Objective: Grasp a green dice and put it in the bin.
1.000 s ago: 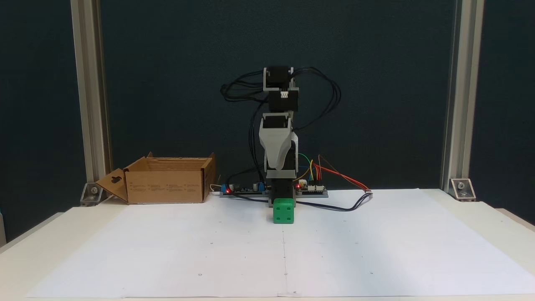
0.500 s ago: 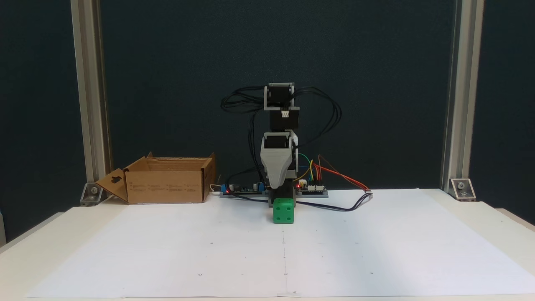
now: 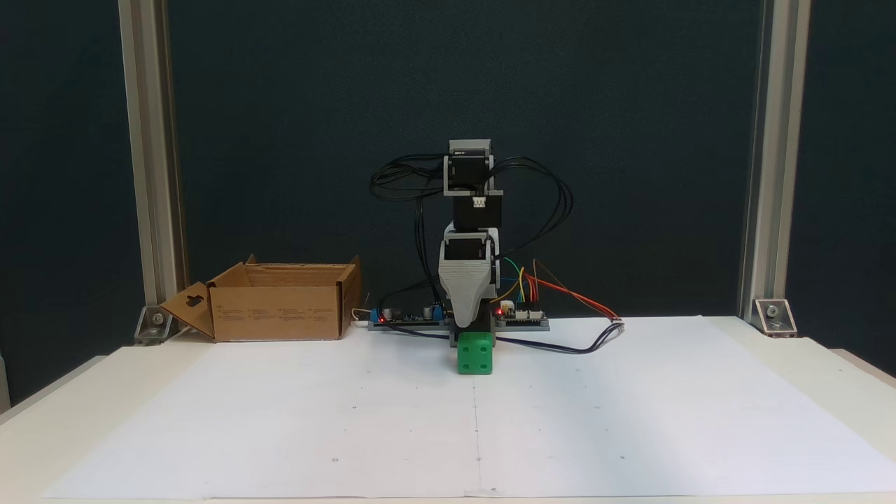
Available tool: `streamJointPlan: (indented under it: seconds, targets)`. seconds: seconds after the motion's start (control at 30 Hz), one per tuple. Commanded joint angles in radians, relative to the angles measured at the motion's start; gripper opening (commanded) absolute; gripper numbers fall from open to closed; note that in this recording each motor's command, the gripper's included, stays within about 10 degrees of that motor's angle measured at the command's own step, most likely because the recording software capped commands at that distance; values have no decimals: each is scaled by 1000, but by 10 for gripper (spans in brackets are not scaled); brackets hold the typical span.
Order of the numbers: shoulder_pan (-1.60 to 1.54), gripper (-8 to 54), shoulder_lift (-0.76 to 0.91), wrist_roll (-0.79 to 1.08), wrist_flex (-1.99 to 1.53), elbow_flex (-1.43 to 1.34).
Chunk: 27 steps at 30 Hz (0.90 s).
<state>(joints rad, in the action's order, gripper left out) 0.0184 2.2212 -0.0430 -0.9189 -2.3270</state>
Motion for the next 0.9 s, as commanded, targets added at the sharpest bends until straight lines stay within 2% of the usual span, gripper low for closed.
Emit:
streamJointPlan:
  seconds: [0.0, 0.37, 0.63, 0.87]
  targets:
    - [-20, 454, -3, -44, 5, 8]
    - [-29, 448, -23, -49, 28, -14]
    - [-15, 439, -58, -189, 32, -15]
    - [-15, 425, -84, -218, 67, -17]
